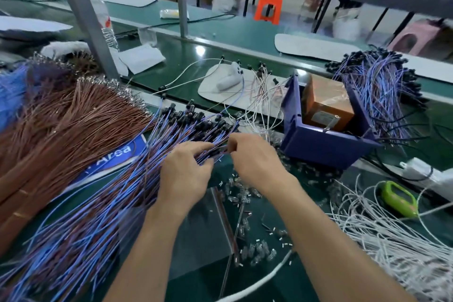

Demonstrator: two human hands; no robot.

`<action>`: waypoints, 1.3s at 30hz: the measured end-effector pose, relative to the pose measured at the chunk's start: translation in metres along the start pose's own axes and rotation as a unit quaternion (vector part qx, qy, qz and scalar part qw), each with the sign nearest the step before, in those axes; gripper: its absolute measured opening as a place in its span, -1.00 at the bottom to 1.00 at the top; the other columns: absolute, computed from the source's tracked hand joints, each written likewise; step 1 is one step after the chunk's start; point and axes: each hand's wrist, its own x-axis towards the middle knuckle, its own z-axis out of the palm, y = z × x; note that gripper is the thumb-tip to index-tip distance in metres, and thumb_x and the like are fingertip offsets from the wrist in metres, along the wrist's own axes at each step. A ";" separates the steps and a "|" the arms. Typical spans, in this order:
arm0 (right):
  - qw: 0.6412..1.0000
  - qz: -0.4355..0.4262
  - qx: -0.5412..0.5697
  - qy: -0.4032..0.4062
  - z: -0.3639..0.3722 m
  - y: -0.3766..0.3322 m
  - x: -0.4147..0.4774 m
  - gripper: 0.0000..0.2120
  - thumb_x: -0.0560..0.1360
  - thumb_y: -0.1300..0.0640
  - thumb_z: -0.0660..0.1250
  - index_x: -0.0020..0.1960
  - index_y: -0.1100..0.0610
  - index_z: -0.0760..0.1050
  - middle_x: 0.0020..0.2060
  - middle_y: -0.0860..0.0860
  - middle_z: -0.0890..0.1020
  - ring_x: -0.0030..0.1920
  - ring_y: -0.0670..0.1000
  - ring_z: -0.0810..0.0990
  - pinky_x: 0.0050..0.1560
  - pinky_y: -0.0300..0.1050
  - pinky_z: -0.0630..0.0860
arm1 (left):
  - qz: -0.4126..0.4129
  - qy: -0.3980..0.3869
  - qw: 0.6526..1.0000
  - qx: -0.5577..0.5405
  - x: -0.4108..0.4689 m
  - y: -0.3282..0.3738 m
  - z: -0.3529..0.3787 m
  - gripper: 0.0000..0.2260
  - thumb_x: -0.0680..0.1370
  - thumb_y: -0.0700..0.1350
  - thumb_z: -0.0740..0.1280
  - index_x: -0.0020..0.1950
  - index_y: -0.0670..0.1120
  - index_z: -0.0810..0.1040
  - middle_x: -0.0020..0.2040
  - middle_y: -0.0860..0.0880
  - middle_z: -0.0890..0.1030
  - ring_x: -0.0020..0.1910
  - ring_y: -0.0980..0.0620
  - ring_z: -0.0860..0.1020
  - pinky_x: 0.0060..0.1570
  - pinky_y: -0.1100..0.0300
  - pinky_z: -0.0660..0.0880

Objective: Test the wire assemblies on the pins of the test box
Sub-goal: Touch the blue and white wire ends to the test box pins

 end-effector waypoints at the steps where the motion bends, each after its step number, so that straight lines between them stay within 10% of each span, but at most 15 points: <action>1: 1.000 0.008 0.020 0.014 -0.007 0.004 -0.003 -0.76 0.50 0.30 0.25 -0.08 -0.05 0.49 -0.17 -0.03 0.61 -0.17 0.09 0.57 -0.15 0.00 0.52 | -0.007 -0.012 1.000 -0.024 0.000 0.003 0.001 -0.76 0.50 -0.09 0.50 0.11 0.19 0.73 -0.04 0.26 0.67 -0.23 0.30 0.59 -0.08 0.36 0.53; 7: 0.988 0.028 0.133 0.078 -0.052 0.035 -0.033 -0.83 0.60 0.08 0.29 -0.11 -0.16 0.49 -0.30 -0.11 0.66 -0.40 -0.08 0.58 -0.34 -0.08 0.54 | -0.107 -0.127 0.945 -0.283 0.004 0.026 -0.007 -0.73 0.46 -0.27 0.53 -0.16 0.15 0.78 -0.26 -0.06 0.73 -0.33 0.06 0.58 -0.24 0.21 0.58; 12: 0.943 0.051 0.329 -0.009 -0.078 0.080 -0.072 -0.77 0.59 0.21 0.36 -0.10 -0.11 0.63 -0.37 0.07 0.69 -0.48 -0.01 0.57 -0.39 -0.13 0.50 | -0.095 -0.169 0.946 -0.258 0.003 0.040 -0.016 -0.80 0.45 -0.24 0.54 -0.19 0.08 0.78 -0.32 -0.06 0.71 -0.47 0.16 0.44 -0.44 0.32 0.40; 15: 0.802 -0.011 0.589 -0.099 -0.076 0.105 -0.100 -0.85 0.57 0.18 0.39 0.10 0.09 0.68 -0.20 0.22 0.70 -0.37 0.09 0.64 -0.30 -0.13 0.58 | -0.089 -0.189 0.938 -0.277 0.000 0.054 -0.011 -0.80 0.47 -0.24 0.53 -0.18 0.09 0.78 -0.26 -0.12 0.73 -0.31 0.03 0.55 -0.19 0.14 0.50; 19: 0.499 -0.065 0.861 -0.074 -0.056 0.125 -0.123 -0.71 0.51 0.22 0.47 0.22 0.26 0.65 -0.03 0.22 0.72 -0.20 0.06 0.70 -0.12 -0.11 0.64 | -0.045 -0.228 0.939 -0.255 -0.006 0.069 0.002 -0.83 0.52 -0.20 0.50 -0.18 0.07 0.77 -0.31 -0.07 0.72 -0.50 0.19 0.41 -0.46 0.40 0.35; 24: 0.631 0.046 0.760 0.149 -0.046 0.123 -0.124 -0.62 0.21 0.28 0.63 0.02 0.12 0.75 -0.09 0.10 0.72 -0.14 -0.03 0.66 -0.08 -0.21 0.62 | -0.018 -0.259 0.944 -0.203 -0.018 0.086 0.020 -0.85 0.52 -0.18 0.52 -0.21 0.04 0.76 -0.32 -0.03 0.72 -0.39 0.17 0.58 -0.35 0.38 0.47; 30: 0.769 0.070 0.579 0.263 -0.043 0.119 -0.126 -0.34 0.38 0.69 0.19 -0.10 -0.01 0.76 -0.12 0.03 0.77 -0.11 -0.03 0.71 -0.01 -0.20 0.62 | -0.012 -0.262 0.949 -0.176 -0.032 0.103 0.039 -0.81 0.53 -0.13 0.48 -0.23 0.14 0.74 -0.34 0.02 0.71 -0.40 0.17 0.55 -0.26 0.24 0.49; 39: 0.936 0.003 0.256 0.242 -0.029 0.112 -0.149 -0.08 0.34 0.24 0.62 0.49 -0.37 0.33 0.25 -0.35 0.57 0.29 -0.15 0.54 0.24 -0.34 0.46 | -0.056 -0.226 0.941 -0.247 -0.029 0.113 0.047 -0.80 0.55 -0.14 0.49 -0.24 0.09 0.75 -0.41 -0.05 0.67 -0.53 0.18 0.44 -0.51 0.39 0.35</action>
